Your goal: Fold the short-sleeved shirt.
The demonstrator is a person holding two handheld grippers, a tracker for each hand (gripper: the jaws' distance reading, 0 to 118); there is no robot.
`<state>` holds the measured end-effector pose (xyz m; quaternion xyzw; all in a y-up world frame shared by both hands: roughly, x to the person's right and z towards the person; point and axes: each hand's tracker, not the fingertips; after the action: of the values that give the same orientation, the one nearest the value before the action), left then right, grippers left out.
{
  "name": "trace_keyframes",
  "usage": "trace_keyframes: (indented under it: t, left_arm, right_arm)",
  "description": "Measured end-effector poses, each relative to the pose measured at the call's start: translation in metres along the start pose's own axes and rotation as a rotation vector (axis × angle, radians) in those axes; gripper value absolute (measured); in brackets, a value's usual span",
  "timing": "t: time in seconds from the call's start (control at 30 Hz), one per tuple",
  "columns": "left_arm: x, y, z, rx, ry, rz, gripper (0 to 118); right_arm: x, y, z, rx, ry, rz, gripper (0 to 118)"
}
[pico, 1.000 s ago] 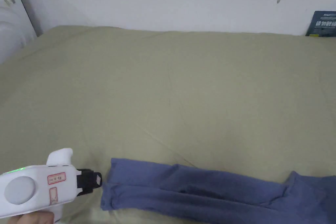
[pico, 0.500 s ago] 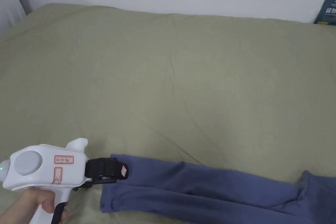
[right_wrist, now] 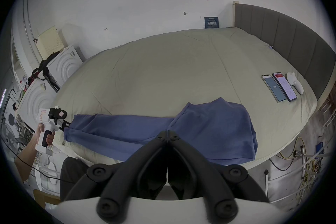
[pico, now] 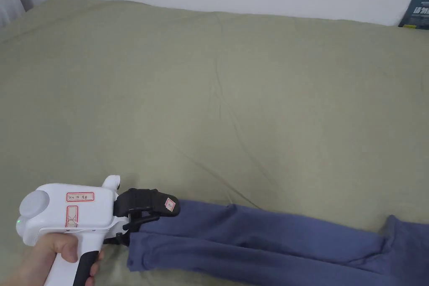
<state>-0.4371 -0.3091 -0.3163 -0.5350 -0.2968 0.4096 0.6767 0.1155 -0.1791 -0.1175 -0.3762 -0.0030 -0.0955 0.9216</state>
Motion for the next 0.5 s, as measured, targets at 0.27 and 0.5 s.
trace_keyframes:
  t: [0.27,0.5]
  left_arm:
    - [-0.008,-0.007,0.0,0.087,0.143,-0.003,5]
    - [-0.001,-0.016,0.024,0.139,0.167,0.008,4]
  right_arm:
    - [-0.001,0.0,0.012,0.012,0.006,-0.025,0]
    - [0.003,0.003,0.022,0.035,0.018,-0.049,0]
